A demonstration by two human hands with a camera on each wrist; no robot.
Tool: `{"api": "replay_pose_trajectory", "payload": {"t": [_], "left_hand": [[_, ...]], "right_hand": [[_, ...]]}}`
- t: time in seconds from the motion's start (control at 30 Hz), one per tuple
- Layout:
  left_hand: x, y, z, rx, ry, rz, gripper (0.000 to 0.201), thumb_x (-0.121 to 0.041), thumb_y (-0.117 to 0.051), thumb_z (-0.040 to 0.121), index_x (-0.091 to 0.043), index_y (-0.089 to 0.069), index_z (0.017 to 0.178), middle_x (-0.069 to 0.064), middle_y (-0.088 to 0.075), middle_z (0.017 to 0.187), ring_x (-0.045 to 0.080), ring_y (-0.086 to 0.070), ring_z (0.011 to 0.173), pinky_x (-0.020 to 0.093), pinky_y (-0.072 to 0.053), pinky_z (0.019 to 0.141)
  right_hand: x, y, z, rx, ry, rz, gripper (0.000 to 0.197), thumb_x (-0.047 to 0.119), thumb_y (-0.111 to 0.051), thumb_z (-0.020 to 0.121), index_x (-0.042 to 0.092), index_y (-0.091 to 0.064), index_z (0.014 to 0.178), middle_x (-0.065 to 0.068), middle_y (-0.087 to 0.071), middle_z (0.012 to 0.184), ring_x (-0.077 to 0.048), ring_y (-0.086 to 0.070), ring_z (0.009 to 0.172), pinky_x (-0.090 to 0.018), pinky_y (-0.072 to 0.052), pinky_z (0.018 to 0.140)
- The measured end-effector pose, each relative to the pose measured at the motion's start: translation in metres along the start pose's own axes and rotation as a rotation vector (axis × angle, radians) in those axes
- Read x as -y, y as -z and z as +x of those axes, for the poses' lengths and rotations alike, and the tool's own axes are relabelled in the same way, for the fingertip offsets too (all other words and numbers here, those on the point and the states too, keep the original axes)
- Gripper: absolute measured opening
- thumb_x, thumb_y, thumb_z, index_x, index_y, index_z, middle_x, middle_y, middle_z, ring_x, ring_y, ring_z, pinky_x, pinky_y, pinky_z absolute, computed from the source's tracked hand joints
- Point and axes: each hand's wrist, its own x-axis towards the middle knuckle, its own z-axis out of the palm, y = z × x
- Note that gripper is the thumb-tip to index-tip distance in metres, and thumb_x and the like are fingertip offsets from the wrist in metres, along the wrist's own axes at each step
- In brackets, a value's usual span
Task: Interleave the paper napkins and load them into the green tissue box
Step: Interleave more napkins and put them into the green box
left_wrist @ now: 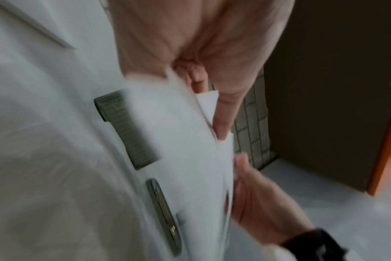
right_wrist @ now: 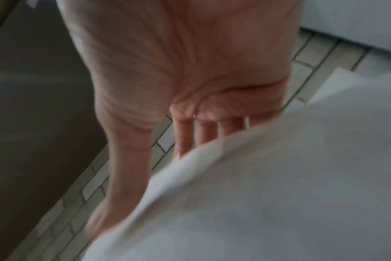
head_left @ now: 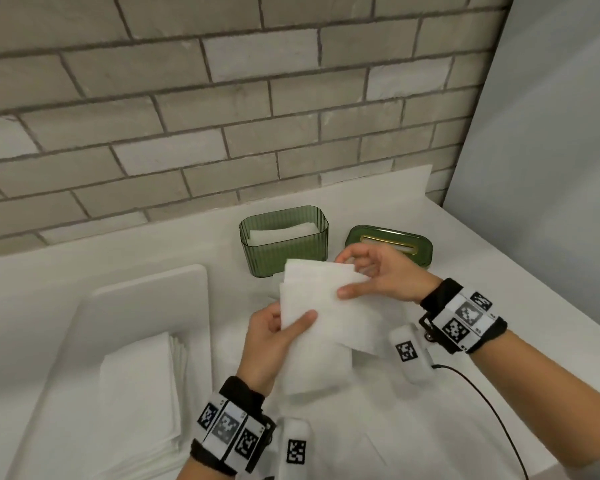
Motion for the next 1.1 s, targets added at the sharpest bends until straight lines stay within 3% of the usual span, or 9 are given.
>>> {"api": "replay_pose_trajectory", "payload": {"t": [0.07,0.17,0.33,0.43,0.57,0.73,0.87,1.03,1.1], "left_hand": [[-0.004,0.006,-0.003,-0.062,-0.038,-0.091,0.018,-0.005,-0.068,0.088,-0.001,-0.07,0.106,0.011,-0.077,0.102,0.025,-0.074,0.092,0.033,-0.061,0.074],[-0.005,0.016,-0.008,-0.13,-0.057,-0.129,0.016,-0.005,-0.065,0.091,-0.005,-0.07,0.106,0.01,-0.078,0.102,0.024,-0.075,0.092,0.032,-0.062,0.074],[-0.002,0.02,-0.011,-0.198,-0.118,-0.094,0.019,-0.01,-0.06,0.096,-0.006,-0.07,0.111,0.008,-0.077,0.106,0.026,-0.073,0.1,0.039,-0.058,0.085],[-0.003,0.016,-0.01,-0.225,-0.146,-0.126,0.019,-0.01,-0.056,0.098,-0.011,-0.072,0.108,0.004,-0.077,0.105,0.022,-0.073,0.1,0.033,-0.058,0.083],[-0.002,0.007,-0.009,-0.219,-0.1,-0.254,0.024,-0.01,-0.051,0.1,-0.012,-0.067,0.117,0.005,-0.075,0.114,0.022,-0.07,0.106,0.04,-0.053,0.09],[0.003,0.0,-0.008,-0.236,-0.038,-0.32,0.029,-0.02,-0.046,0.102,-0.014,-0.061,0.126,0.005,-0.073,0.119,0.025,-0.069,0.109,0.038,-0.055,0.086],[0.002,-0.001,-0.013,-0.211,0.025,-0.354,0.052,-0.048,-0.042,0.095,-0.017,-0.057,0.133,0.007,-0.071,0.122,0.029,-0.067,0.113,0.052,-0.051,0.099],[0.005,0.0,-0.012,-0.219,0.044,-0.351,0.046,-0.046,-0.043,0.098,-0.017,-0.061,0.129,0.008,-0.073,0.119,0.028,-0.07,0.108,0.045,-0.057,0.087],[0.007,-0.001,-0.011,-0.213,0.084,-0.375,0.048,-0.046,-0.04,0.099,-0.014,-0.061,0.129,0.01,-0.073,0.117,0.028,-0.071,0.106,0.042,-0.058,0.084]], "right_hand": [[-0.008,-0.004,-0.007,0.045,-0.078,-0.106,0.047,0.028,-0.092,0.059,0.026,-0.066,0.099,-0.009,-0.075,0.092,-0.024,-0.07,0.088,-0.035,-0.054,0.079],[-0.017,-0.014,-0.024,0.081,-0.128,-0.022,0.038,0.012,-0.089,0.066,0.017,-0.069,0.097,-0.009,-0.076,0.09,-0.026,-0.073,0.084,-0.039,-0.057,0.076],[0.0,-0.016,-0.045,-0.167,-0.026,0.301,0.022,0.014,-0.08,0.073,0.004,-0.073,0.091,-0.012,-0.075,0.091,-0.023,-0.071,0.081,-0.03,-0.055,0.071],[0.01,-0.027,-0.044,-0.261,0.062,0.601,0.034,0.023,-0.079,0.077,0.0,-0.069,0.101,-0.018,-0.073,0.096,-0.025,-0.069,0.082,-0.031,-0.056,0.07],[0.007,-0.049,-0.032,-0.268,0.064,0.824,0.052,0.022,-0.083,0.07,-0.001,-0.063,0.113,-0.022,-0.072,0.103,-0.027,-0.071,0.088,-0.032,-0.059,0.071],[-0.011,-0.077,-0.025,-0.207,-0.044,0.676,0.043,0.002,-0.072,0.08,0.005,-0.056,0.119,-0.022,-0.073,0.1,-0.034,-0.071,0.092,-0.036,-0.057,0.075],[-0.018,-0.085,-0.021,-0.147,-0.065,0.421,0.048,0.0,-0.074,0.081,0.013,-0.053,0.122,-0.01,-0.076,0.097,-0.026,-0.073,0.09,-0.038,-0.059,0.08],[-0.012,-0.085,-0.02,-0.02,0.03,0.488,0.058,0.0,-0.074,0.079,0.022,-0.05,0.127,-0.013,-0.074,0.104,-0.032,-0.072,0.093,-0.041,-0.059,0.081],[-0.013,-0.086,-0.018,-0.045,0.027,0.469,0.057,0.004,-0.075,0.076,0.024,-0.053,0.124,-0.013,-0.074,0.101,-0.033,-0.072,0.09,-0.045,-0.059,0.082]]}}
